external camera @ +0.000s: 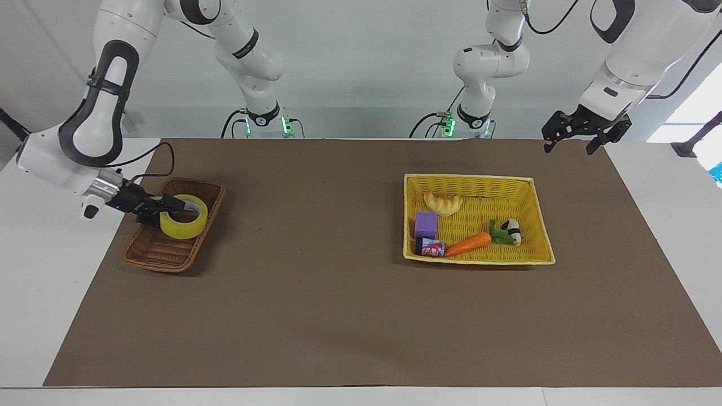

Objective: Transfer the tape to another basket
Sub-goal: 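Carry the tape with the right gripper while the left gripper withdraws, then lower the tape into the wicker basket and open the right gripper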

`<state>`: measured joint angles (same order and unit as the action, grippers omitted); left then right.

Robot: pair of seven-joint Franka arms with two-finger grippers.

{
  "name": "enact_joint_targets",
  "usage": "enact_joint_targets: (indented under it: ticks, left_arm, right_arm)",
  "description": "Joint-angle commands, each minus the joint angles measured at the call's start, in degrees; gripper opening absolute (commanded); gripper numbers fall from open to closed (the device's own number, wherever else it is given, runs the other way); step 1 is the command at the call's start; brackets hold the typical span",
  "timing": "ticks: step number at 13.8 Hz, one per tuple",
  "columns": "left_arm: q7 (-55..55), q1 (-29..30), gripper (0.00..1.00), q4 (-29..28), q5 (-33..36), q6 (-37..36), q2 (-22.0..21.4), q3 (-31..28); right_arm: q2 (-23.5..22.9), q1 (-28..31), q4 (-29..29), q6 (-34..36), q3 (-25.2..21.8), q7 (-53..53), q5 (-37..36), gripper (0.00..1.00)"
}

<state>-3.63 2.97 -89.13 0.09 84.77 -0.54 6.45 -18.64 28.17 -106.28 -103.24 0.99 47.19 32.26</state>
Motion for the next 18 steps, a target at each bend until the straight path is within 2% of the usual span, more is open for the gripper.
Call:
enact_joint_targets:
  ticks: [1, 4, 8, 12, 15, 17, 18]
  left_arm:
    - [-1.4, 0.6, 1.00, 1.2, -0.3, -1.7, 0.8, 0.1]
    - [-0.6, 0.6, 1.00, 1.2, -0.3, -1.7, 0.8, 0.1]
    - [-0.7, 0.7, 1.00, 1.5, -2.2, -1.6, 0.1, -0.2]
    - [-0.7, 0.8, 1.00, 1.7, -2.1, -1.7, -2.6, -0.4]
    - [-0.8, 0.8, 1.00, 1.7, -2.1, -2.0, -2.8, -0.6]
    - [-0.8, 0.8, 1.00, 1.7, -2.1, -2.0, -2.8, -0.6]
    - [-0.8, 0.8, 1.00, 1.7, -2.1, -2.0, -2.7, -0.6]
  right_arm:
    - [-0.3, 2.1, 2.6, 4.1, 0.7, 2.2, -0.2, 0.00]
    - [-0.4, 2.3, 3.0, 5.3, 0.6, 2.2, 1.9, 0.00]
    - [-0.3, 2.1, -0.5, 1.4, 0.5, 6.0, -2.6, 0.00]
    - [-0.3, 1.9, -0.8, 1.0, 0.5, 7.7, -6.2, 0.00]
    - [-0.3, 1.4, -2.2, -4.3, 0.5, 11.4, -8.2, 0.00]
    - [-0.3, 1.2, -2.5, -4.8, 0.5, 11.3, -8.4, 0.00]
    - [-0.3, 0.7, -2.5, -4.8, 0.5, 11.1, -8.4, 0.14]
